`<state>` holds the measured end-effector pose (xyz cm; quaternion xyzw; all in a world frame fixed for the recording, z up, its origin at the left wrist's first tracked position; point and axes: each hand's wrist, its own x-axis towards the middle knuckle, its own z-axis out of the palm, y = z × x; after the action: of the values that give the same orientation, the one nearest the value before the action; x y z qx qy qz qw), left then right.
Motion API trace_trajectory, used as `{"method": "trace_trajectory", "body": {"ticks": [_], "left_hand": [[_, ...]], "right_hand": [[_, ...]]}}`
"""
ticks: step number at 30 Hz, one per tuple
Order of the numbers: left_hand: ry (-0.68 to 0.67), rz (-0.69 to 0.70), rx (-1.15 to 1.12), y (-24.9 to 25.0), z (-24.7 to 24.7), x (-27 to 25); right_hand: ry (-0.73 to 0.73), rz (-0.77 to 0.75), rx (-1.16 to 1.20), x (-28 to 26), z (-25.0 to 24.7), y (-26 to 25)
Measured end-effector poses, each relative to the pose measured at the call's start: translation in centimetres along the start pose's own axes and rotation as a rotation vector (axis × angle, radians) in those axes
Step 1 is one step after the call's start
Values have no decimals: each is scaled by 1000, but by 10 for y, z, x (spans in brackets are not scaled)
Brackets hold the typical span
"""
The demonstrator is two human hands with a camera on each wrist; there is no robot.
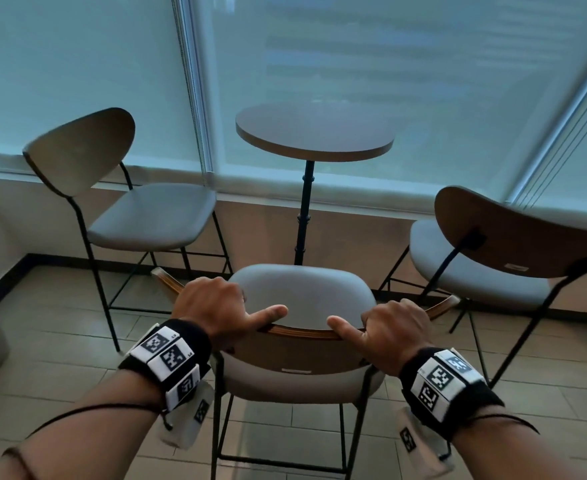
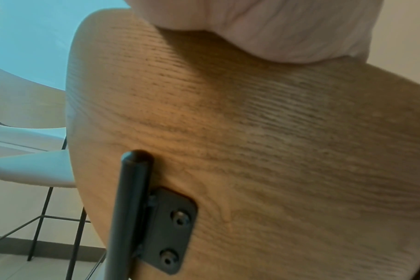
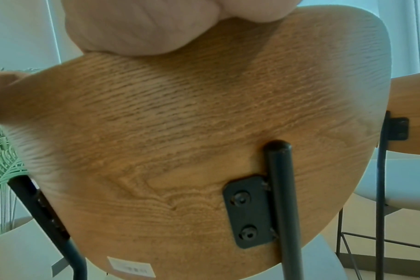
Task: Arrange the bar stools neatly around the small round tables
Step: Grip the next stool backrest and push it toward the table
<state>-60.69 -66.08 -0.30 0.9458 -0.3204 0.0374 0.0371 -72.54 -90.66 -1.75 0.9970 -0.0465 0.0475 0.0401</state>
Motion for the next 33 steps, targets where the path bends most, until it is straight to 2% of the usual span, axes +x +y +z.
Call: {"method": "trace_trajectory", "body": {"ticks": [9, 33], "left_hand": [[16, 22, -9, 1, 7, 8], [79, -13, -8, 6, 14, 0]], "right_hand": [[-36, 37, 36, -2, -6, 6], [-36, -14, 8, -1, -9, 10]]}}
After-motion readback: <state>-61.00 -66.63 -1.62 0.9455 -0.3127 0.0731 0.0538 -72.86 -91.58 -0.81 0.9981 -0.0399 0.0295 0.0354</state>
